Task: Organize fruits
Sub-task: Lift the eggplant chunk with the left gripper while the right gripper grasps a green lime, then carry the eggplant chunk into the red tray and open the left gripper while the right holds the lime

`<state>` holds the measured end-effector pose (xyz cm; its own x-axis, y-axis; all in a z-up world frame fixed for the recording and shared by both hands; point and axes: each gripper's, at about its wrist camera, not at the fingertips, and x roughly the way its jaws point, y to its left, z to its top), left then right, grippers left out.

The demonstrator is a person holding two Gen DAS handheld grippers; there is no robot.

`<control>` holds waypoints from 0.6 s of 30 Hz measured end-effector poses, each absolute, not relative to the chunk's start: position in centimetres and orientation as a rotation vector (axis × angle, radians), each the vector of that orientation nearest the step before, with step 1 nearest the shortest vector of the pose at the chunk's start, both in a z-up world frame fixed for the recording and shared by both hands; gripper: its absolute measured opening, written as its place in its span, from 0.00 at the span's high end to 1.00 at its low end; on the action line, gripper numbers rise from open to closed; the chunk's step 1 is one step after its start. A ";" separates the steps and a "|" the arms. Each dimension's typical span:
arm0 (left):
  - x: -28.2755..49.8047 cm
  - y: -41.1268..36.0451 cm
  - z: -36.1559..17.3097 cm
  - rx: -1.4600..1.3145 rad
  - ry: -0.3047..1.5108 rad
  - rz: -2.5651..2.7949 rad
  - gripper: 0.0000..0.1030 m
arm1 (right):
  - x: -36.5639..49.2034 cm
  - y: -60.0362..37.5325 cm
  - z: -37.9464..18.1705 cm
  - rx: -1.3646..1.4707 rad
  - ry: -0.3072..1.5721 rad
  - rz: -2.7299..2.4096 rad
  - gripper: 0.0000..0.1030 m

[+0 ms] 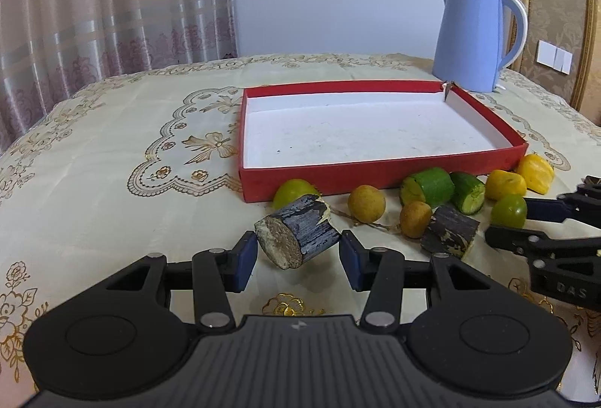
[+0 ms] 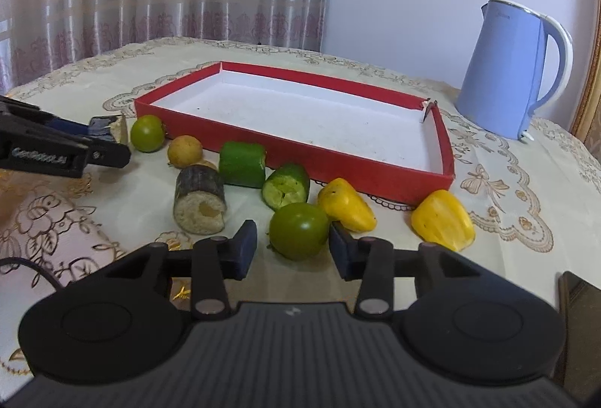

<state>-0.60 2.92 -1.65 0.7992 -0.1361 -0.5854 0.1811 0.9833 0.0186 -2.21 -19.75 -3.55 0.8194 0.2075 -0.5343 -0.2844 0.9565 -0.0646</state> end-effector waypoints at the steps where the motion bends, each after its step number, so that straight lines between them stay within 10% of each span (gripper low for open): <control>1: -0.6 2.9 -1.6 0.075 0.621 -0.171 0.55 | -2.2 -19.8 -3.6 -0.145 0.552 0.262 0.63; 18: -0.4 2.5 -0.8 0.101 0.588 -0.161 0.55 | -5.1 -21.4 -1.4 -0.063 0.453 0.268 0.69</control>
